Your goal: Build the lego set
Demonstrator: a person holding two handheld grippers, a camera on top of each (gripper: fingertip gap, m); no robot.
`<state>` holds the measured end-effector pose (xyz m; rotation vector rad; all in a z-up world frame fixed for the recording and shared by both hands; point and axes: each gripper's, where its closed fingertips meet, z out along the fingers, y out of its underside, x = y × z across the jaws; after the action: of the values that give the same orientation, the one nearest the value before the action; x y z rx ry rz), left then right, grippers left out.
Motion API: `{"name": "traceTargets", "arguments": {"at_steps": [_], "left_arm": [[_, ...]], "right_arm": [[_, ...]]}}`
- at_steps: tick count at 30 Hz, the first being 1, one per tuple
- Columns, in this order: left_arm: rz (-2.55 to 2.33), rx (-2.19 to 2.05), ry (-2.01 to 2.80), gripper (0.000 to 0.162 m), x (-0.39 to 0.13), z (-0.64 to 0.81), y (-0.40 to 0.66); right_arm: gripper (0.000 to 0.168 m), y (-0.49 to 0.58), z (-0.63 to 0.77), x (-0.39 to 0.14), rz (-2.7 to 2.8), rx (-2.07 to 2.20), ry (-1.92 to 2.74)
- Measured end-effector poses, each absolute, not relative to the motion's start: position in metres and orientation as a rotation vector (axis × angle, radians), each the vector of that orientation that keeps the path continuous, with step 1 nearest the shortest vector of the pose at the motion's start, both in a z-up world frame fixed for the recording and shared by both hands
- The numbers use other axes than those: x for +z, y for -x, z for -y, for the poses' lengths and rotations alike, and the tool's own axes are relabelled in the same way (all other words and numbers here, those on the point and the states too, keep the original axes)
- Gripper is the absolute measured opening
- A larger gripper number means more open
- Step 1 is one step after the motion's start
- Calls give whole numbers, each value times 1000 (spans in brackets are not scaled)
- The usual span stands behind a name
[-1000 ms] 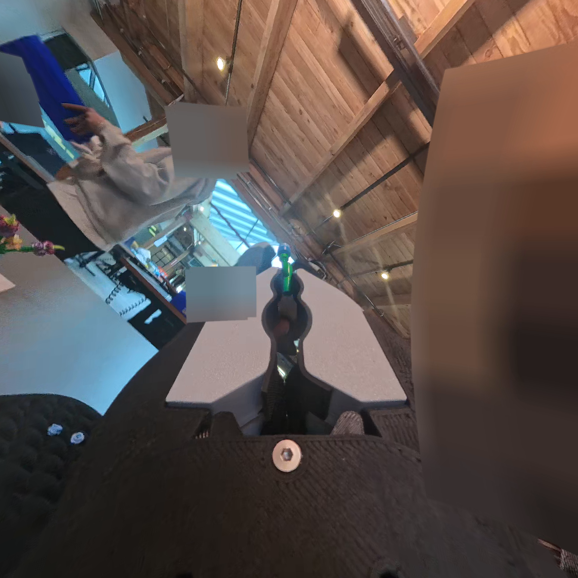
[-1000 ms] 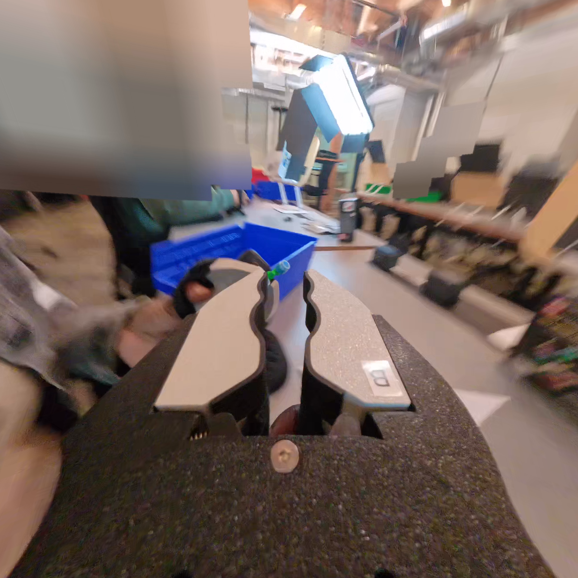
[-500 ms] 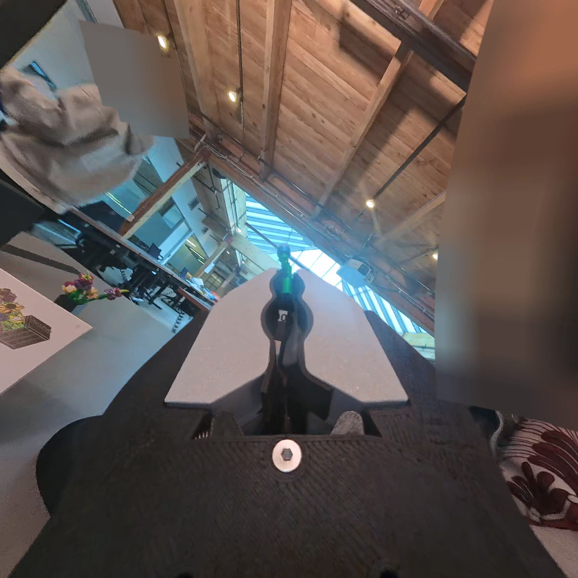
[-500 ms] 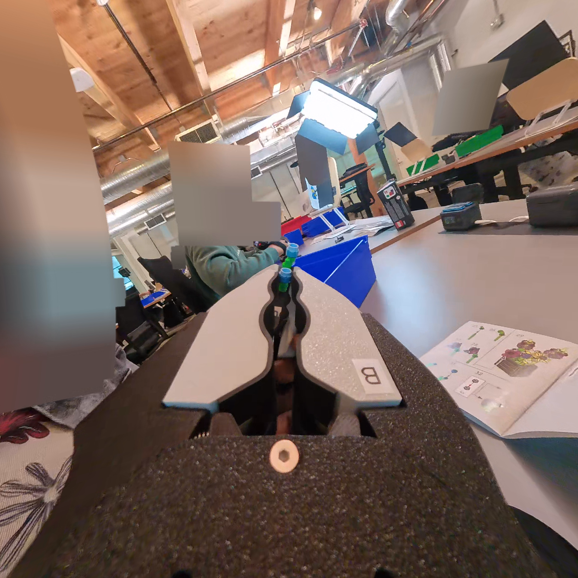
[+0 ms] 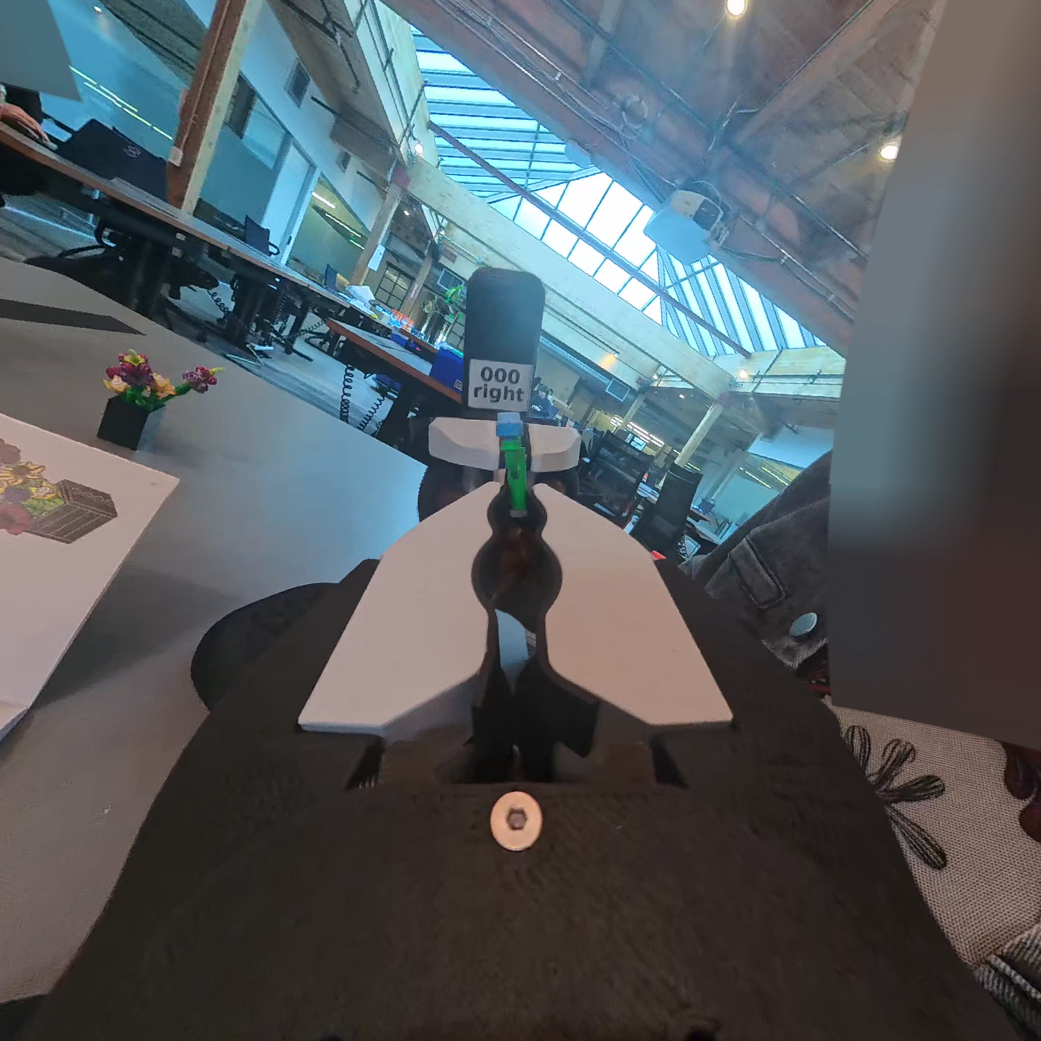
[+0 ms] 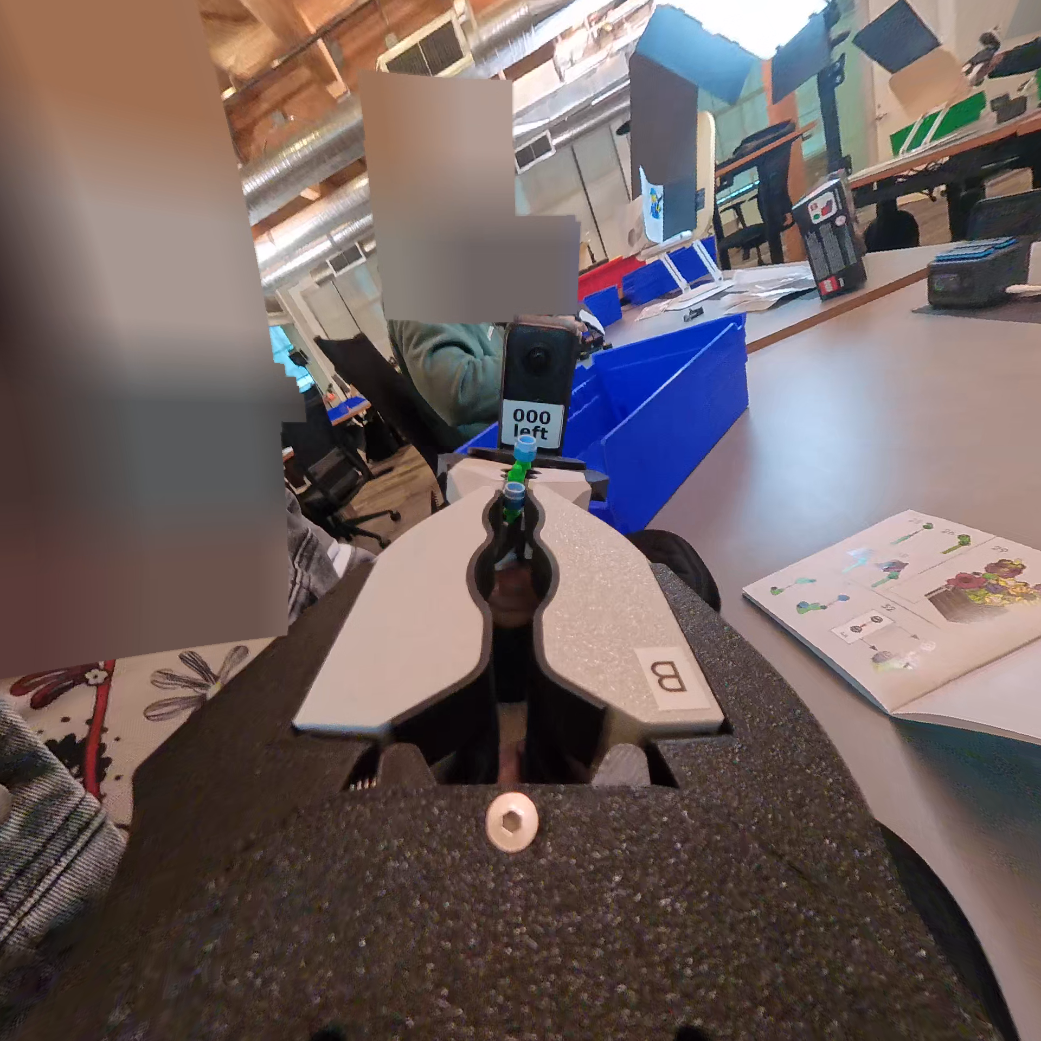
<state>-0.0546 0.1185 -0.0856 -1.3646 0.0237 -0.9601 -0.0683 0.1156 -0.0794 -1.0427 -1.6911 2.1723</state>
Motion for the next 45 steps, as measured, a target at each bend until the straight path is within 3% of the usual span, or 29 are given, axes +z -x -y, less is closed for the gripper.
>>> {"name": "traceTargets", "arguments": {"at_steps": [1, 9, 16, 18, 21, 23, 24, 25, 45], "left_arm": [[-21, -968, 1366, 6, -87, -118, 54], [-84, -884, 1433, 6, -102, -118, 53], [-84, -779, 1370, 6, -106, -116, 63], [-74, -759, 1368, 6, -106, -117, 66], [-81, -766, 1360, 7, -106, -116, 66], [-75, -779, 1342, 7, -105, -115, 68], [-71, -789, 1333, 6, -104, -114, 69], [-70, -797, 1324, 6, -103, -113, 69], [-63, -812, 1323, 6, -104, -114, 72]], "right_arm": [[7, 68, -115, -81, 1710, 2156, 1032], [7, 66, -113, -96, 1807, 2062, 965], [36, 72, -152, -103, 1649, 1759, 904], [53, 79, -180, -111, 1561, 1587, 970], [61, 82, -214, -125, 1464, 1406, 1033], [52, 81, -225, -129, 1415, 1398, 1049], [35, 79, -226, -128, 1395, 1427, 1029], [1, 77, -225, -126, 1377, 1462, 1004], [7, 88, -219, -156, 1515, 1417, 1143]]}}
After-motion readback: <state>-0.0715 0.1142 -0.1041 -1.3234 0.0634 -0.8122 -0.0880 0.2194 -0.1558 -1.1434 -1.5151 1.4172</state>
